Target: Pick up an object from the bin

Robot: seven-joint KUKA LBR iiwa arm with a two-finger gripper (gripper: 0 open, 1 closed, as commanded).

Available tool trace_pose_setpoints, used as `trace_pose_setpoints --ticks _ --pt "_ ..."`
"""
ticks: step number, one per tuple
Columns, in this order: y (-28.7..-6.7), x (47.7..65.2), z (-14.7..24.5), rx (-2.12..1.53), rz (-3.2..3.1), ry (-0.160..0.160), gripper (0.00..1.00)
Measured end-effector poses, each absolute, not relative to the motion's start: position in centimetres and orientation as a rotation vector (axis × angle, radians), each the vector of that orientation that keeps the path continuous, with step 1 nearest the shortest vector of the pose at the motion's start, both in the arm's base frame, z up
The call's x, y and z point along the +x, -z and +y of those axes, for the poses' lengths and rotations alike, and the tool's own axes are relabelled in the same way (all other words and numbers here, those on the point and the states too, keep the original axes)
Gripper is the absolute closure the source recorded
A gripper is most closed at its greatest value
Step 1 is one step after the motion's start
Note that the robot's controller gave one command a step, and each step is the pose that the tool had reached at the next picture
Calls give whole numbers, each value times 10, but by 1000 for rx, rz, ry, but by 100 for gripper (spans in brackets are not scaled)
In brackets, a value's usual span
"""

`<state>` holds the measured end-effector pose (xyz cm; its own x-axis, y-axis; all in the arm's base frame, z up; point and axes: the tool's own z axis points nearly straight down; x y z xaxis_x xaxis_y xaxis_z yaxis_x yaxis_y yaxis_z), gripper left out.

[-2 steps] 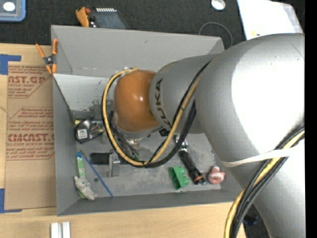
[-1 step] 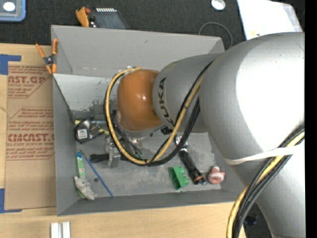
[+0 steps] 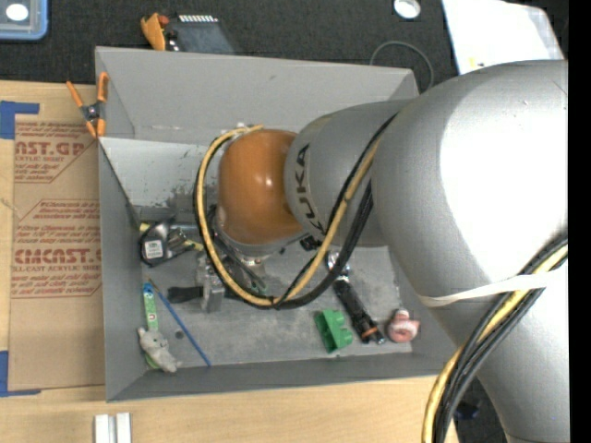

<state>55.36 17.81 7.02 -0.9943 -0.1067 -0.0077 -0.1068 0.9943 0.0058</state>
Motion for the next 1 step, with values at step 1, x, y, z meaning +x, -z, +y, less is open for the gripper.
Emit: trace_pose_setpoints --ticks 1 --pt "-94 550 177 -169 3141 -5 100"
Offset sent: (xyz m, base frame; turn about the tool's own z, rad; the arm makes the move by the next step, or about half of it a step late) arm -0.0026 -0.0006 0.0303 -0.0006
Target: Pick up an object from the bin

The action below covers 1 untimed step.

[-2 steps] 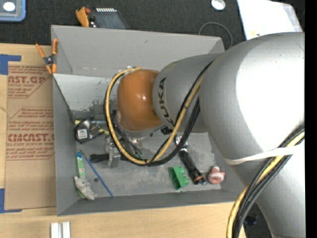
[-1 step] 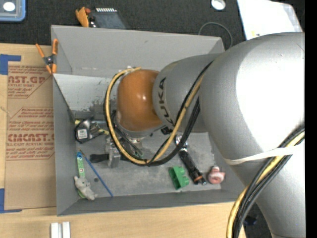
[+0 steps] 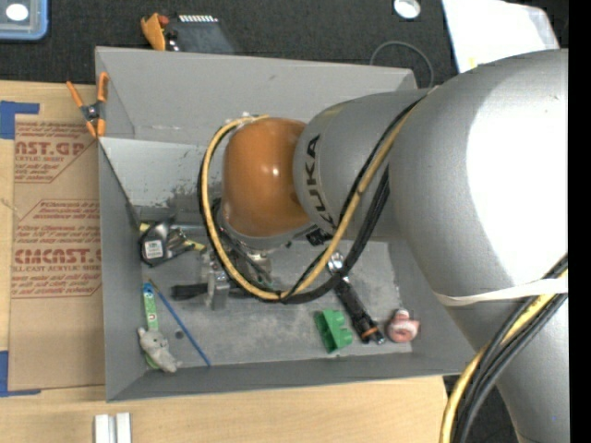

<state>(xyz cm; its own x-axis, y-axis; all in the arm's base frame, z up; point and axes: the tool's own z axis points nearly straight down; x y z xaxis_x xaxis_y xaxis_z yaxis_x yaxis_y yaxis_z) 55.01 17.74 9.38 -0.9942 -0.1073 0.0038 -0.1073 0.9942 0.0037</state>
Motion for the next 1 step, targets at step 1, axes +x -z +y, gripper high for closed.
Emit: trace_pose_setpoints --ticks 1 --pt "-140 553 178 169 -3145 10 100"
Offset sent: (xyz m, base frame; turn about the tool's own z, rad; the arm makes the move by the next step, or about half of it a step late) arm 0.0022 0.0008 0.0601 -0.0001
